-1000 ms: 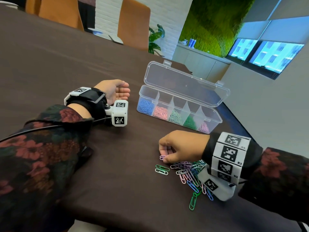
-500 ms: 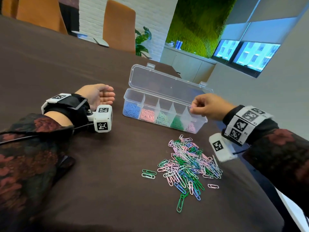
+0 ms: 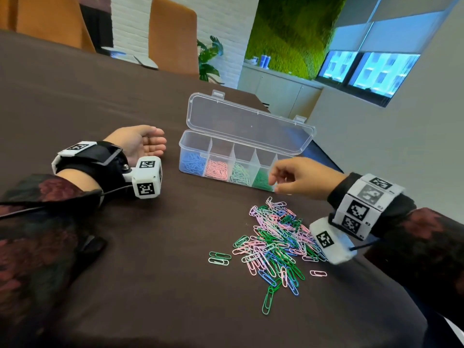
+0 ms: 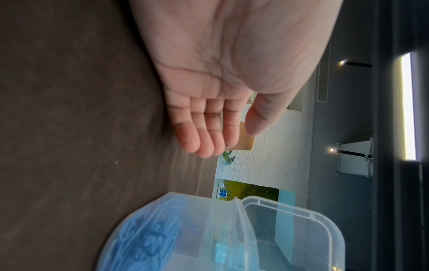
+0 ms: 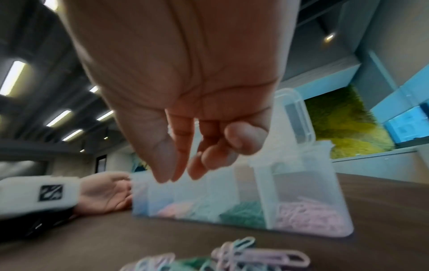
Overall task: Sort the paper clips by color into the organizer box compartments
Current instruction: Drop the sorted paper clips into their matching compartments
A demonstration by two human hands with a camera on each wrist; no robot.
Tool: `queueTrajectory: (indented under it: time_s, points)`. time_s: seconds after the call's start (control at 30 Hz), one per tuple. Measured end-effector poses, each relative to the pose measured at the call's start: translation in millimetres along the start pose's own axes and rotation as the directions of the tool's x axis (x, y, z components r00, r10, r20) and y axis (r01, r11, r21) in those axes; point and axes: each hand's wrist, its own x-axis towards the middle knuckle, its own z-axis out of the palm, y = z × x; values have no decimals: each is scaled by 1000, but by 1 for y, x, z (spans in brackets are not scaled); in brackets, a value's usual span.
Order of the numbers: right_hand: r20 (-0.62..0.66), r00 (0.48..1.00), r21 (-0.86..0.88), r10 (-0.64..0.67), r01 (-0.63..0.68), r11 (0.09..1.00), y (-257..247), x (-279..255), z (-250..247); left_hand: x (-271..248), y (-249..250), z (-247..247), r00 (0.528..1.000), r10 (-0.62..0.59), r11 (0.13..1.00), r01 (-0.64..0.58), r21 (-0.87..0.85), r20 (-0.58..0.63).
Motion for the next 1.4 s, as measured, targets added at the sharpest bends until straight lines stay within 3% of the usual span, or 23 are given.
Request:
queueTrajectory:
  time_s: [0.13, 0.23, 0.6, 0.7, 0.8, 0.9, 1.03, 1.17, 1.27, 1.4]
  points:
    - [185, 980, -123, -66, 90, 988, -20, 6, 23, 0, -1, -1, 1000, -1, 1000, 1, -9, 1]
    - [278, 960, -209, -36, 97, 973, -24, 18, 35, -1, -1, 0, 1000, -5, 1000, 5, -5, 5]
    - [372, 927, -182, 36, 34, 983, -19, 26, 34, -2, 1, 1, 1000, -14, 1000, 14, -11, -3]
    - [366, 930, -95, 24, 11, 995, -12, 24, 32, -3, 1, 2, 1000, -15, 1000, 15, -8, -2]
    - [309, 951, 194, 1, -64, 979, -6, 21, 27, -2, 1, 1, 1000, -15, 1000, 15, -4, -2]
    - [255, 967, 523, 10, -147, 840, 1, 17, 23, -1, 1, 1, 1000, -13, 1000, 13, -12, -1]
    - [174, 984, 830, 46, -172, 531, 6, 10, 24, -1, 0, 1, 1000, -3, 1000, 3, -7, -5]
    - [78, 993, 936, 92, -104, 336, 6, 7, 28, -1, -1, 0, 1000, 2, 1000, -2, -3, -5]
    - [75, 990, 974, 115, -98, 205, 4, 5, 30, 1, -1, 0, 1000, 6, 1000, -6, -4, -4]
    - [100, 981, 986, 163, -120, 117, 1, 6, 33, 1, -1, -1, 1000, 7, 1000, -7, 5, -1]
